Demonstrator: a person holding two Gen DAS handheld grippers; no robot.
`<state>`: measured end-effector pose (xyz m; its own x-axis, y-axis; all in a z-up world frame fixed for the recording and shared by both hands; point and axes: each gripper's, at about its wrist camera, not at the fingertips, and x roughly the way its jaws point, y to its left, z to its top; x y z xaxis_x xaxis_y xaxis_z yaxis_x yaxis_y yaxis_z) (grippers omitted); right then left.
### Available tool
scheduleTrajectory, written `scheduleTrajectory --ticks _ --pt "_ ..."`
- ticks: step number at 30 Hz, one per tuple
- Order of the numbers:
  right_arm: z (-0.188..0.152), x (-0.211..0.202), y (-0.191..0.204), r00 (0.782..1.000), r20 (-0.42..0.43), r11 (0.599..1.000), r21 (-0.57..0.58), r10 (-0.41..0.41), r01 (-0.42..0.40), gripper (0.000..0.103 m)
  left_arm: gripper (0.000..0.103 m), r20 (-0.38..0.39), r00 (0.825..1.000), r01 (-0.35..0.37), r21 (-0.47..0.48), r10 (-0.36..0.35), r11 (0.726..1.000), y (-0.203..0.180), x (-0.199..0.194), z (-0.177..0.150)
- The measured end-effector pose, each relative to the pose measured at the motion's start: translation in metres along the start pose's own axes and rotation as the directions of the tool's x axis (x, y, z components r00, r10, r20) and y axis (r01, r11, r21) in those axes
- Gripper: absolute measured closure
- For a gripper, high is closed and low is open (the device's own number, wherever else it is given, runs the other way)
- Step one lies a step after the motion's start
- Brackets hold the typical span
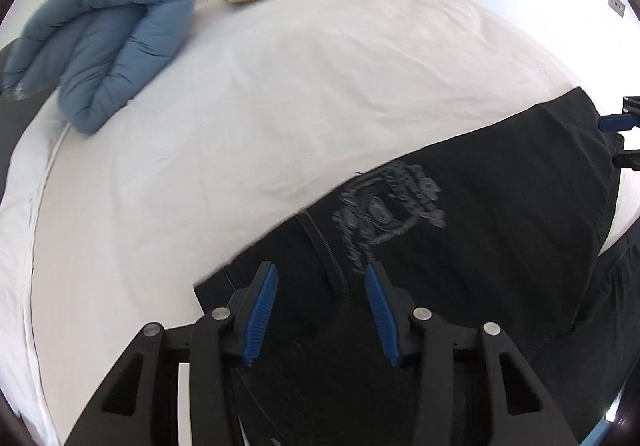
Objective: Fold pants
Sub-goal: 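Grasp the jeans waistband with the left gripper while the right gripper grasps the waistband beside it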
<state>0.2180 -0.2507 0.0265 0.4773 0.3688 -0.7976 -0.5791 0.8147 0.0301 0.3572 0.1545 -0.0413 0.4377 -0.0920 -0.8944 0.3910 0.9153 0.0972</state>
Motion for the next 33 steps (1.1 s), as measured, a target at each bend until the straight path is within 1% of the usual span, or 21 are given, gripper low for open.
scheduleTrajectory --ticks 2,4,5,6,7,8,10,12,14,15,17,18,19,20,25,27,28,30,33 --pt "0.010 0.014 0.001 0.999 -0.011 0.999 -0.023 0.043 -0.043 0.059 0.054 -0.031 0.999 0.032 0.054 -0.030 0.998 0.006 0.013 0.009" --pt "0.018 0.023 0.004 0.998 -0.011 0.997 -0.051 0.061 -0.061 0.059 0.053 -0.083 0.996 0.038 0.118 -0.028 0.992 0.015 0.030 0.017" --pt "0.024 0.031 0.003 0.997 -0.015 0.995 -0.062 0.075 -0.076 0.059 0.050 -0.108 0.993 0.055 0.147 -0.039 0.988 0.018 0.038 0.021" --pt "0.027 0.035 0.002 0.996 -0.017 0.993 -0.075 0.091 -0.092 0.059 0.039 -0.126 0.991 0.061 0.169 -0.040 0.984 0.021 0.046 0.022" --pt "0.029 0.039 0.002 0.995 -0.018 0.991 -0.090 0.098 -0.099 0.059 0.029 -0.137 0.990 0.064 0.188 -0.039 0.980 0.022 0.052 0.023" --pt "0.032 0.042 0.002 0.994 -0.022 0.989 -0.106 0.103 -0.104 0.059 0.028 -0.150 0.988 0.078 0.200 -0.048 0.977 0.024 0.057 0.024" --pt "0.036 0.048 0.008 0.994 -0.037 0.985 -0.135 0.106 -0.110 0.059 0.027 -0.197 0.977 0.115 0.192 -0.077 0.975 0.029 0.073 0.025" --pt "0.040 0.055 0.012 0.992 -0.050 0.981 -0.151 0.116 -0.123 0.059 0.027 -0.242 0.964 0.154 0.162 -0.112 0.975 0.036 0.088 0.024" --pt "0.044 0.059 0.012 0.991 -0.059 0.978 -0.162 0.122 -0.130 0.059 0.030 -0.275 0.951 0.184 0.143 -0.140 0.973 0.038 0.101 0.021" --pt "0.043 0.061 0.014 0.991 -0.063 0.977 -0.166 0.122 -0.131 0.059 0.030 -0.283 0.947 0.194 0.138 -0.150 0.971 0.038 0.105 0.020" --pt "0.048 0.068 0.015 0.990 -0.072 0.975 -0.176 0.124 -0.135 0.059 0.039 -0.274 0.944 0.221 0.124 -0.181 0.967 0.038 0.105 0.019" --pt "0.052 0.070 0.015 0.990 -0.071 0.974 -0.185 0.120 -0.132 0.059 0.058 -0.267 0.943 0.236 0.116 -0.199 0.965 0.038 0.103 0.019" --pt "0.053 0.070 0.016 0.990 -0.071 0.973 -0.190 0.120 -0.131 0.059 0.089 -0.253 0.948 0.229 0.118 -0.193 0.966 0.037 0.099 0.018" --pt "0.055 0.070 0.016 0.990 -0.071 0.972 -0.195 0.121 -0.133 0.059 0.094 -0.244 0.956 0.203 0.135 -0.166 0.970 0.036 0.097 0.017" --pt "0.077 0.084 0.032 0.990 -0.070 0.961 -0.240 0.123 -0.137 0.059 0.098 -0.163 0.983 0.122 0.210 -0.088 0.970 0.017 0.076 0.001" --pt "0.086 0.087 0.040 0.990 -0.072 0.955 -0.263 0.121 -0.136 0.059 0.098 -0.098 0.994 0.076 0.248 -0.053 0.966 0.006 0.061 -0.007" --pt "0.091 0.089 0.045 0.990 -0.076 0.951 -0.279 0.120 -0.137 0.059 0.098 -0.067 0.997 0.061 0.261 -0.044 0.963 0.001 0.052 -0.012" --pt "0.097 0.094 0.053 0.989 -0.089 0.940 -0.314 0.114 -0.136 0.059 0.098 -0.019 0.999 0.041 0.285 -0.037 0.958 0.003 0.033 -0.015" --pt "0.105 0.103 0.062 0.988 -0.115 0.927 -0.350 0.100 -0.135 0.059 0.098 0.032 0.999 0.013 0.320 -0.024 0.947 -0.009 0.014 -0.029"
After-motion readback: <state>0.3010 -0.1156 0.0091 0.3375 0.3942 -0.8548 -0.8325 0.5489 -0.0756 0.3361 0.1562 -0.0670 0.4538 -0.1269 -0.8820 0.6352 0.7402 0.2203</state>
